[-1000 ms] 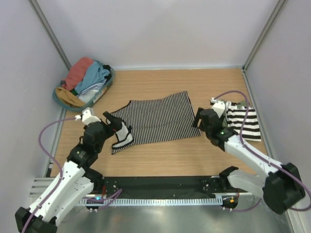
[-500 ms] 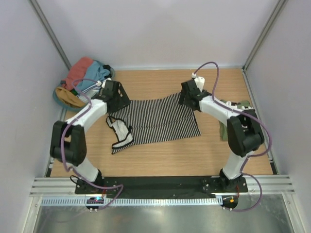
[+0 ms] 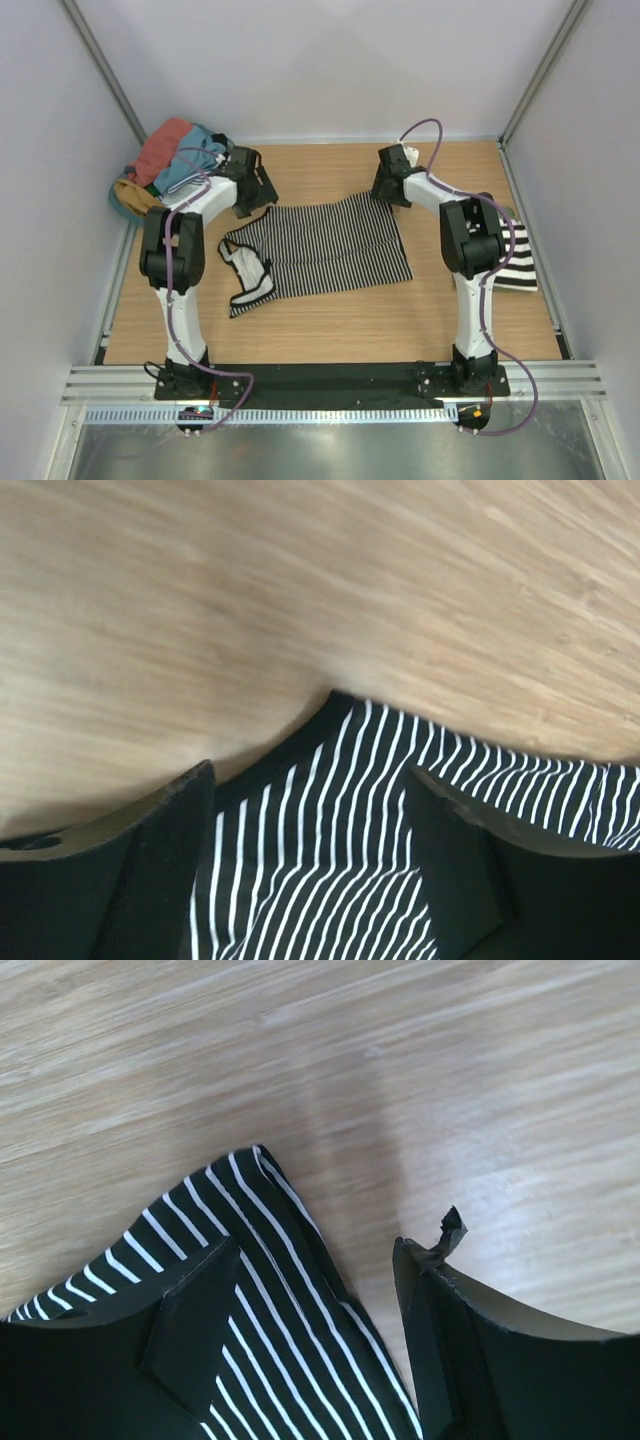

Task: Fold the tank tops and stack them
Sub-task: Flatten the tank top out

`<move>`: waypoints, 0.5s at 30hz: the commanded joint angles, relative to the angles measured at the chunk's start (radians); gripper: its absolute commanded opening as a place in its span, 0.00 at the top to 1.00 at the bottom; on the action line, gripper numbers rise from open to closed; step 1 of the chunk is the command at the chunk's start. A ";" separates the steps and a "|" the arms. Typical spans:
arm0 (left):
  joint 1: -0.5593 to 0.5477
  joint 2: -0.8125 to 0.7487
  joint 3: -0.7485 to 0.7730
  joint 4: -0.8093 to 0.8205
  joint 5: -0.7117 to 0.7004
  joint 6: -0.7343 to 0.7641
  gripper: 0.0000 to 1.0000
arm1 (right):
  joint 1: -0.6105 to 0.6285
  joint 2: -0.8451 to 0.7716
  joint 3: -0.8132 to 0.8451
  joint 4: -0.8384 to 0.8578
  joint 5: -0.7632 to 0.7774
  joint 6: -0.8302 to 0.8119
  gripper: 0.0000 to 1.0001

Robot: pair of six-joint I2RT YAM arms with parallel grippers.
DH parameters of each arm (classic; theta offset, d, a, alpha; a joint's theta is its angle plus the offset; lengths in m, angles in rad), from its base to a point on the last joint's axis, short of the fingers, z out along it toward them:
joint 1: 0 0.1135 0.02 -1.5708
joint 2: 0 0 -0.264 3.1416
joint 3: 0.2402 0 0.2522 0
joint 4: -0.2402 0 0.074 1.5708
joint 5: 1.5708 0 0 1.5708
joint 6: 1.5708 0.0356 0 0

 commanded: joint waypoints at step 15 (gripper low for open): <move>0.003 0.193 0.169 -0.035 0.089 0.016 0.91 | -0.016 0.096 0.164 -0.008 -0.027 -0.049 0.89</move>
